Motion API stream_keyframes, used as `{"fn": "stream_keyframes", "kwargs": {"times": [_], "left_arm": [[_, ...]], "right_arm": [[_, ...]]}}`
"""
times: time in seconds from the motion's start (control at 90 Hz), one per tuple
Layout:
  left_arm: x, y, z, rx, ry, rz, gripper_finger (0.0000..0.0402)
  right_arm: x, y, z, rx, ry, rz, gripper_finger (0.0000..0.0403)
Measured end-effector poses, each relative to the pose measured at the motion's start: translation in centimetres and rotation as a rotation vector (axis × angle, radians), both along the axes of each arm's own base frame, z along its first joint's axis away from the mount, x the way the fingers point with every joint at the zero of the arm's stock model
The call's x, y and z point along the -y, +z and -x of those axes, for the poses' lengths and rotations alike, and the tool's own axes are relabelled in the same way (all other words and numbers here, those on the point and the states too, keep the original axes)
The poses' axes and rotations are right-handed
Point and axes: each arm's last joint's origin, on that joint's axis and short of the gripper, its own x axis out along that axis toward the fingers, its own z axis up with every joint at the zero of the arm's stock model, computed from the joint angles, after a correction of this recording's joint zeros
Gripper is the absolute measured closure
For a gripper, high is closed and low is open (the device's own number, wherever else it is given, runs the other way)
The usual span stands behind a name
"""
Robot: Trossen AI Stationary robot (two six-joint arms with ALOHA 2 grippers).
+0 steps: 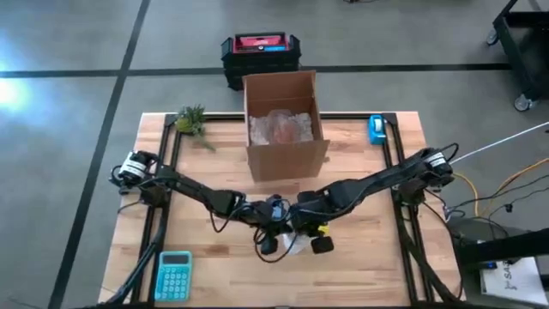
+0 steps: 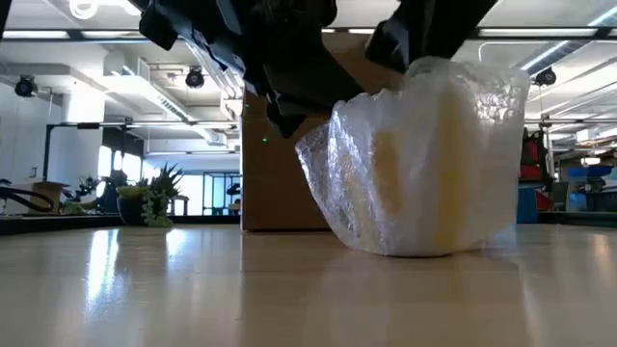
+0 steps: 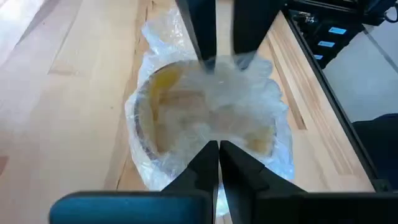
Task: Wrap mug
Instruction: Wrap the yellow mug with bubble wrap, then put the wrapped yellow mug into the box
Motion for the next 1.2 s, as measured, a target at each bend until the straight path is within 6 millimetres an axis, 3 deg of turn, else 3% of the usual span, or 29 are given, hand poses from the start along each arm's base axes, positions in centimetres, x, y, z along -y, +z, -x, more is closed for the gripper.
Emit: {"fn": "stream_keyframes", "kwargs": {"times": [0.144, 0.389, 0.544, 1.022, 1.111, 1.2], "left_arm": [[0.0, 0.0, 0.0, -0.001, 0.002, 0.002, 0.0397], [0.0, 0.0, 0.0, 0.001, 0.002, 0.003, 0.0397], [0.0, 0.0, 0.0, 0.003, 0.002, 0.004, 0.0397], [0.0, 0.1, -0.1, 0.01, -0.006, 0.016, 0.0397], [0.0, 0.1, -0.1, 0.011, -0.008, 0.017, 0.0397], [0.1, 0.7, 0.1, 0.018, -0.006, 0.027, 0.0397]], "right_arm": [[-1.2, 2.5, 1.4, 0.042, -0.002, -0.039, 0.0254], [-5.2, 1.6, 2.4, 0.085, 0.084, 0.015, 0.0215], [-6.0, -1.0, 1.8, 0.085, 0.05, 0.212, 0.022], [-6.2, -9.7, -0.6, -0.094, 0.193, 0.386, 0.023], [-6.2, -10.1, -0.6, -0.105, 0.225, 0.397, 0.0253], [-6.2, -9.7, -0.5, -0.103, 0.246, 0.387, 0.0307]]}}
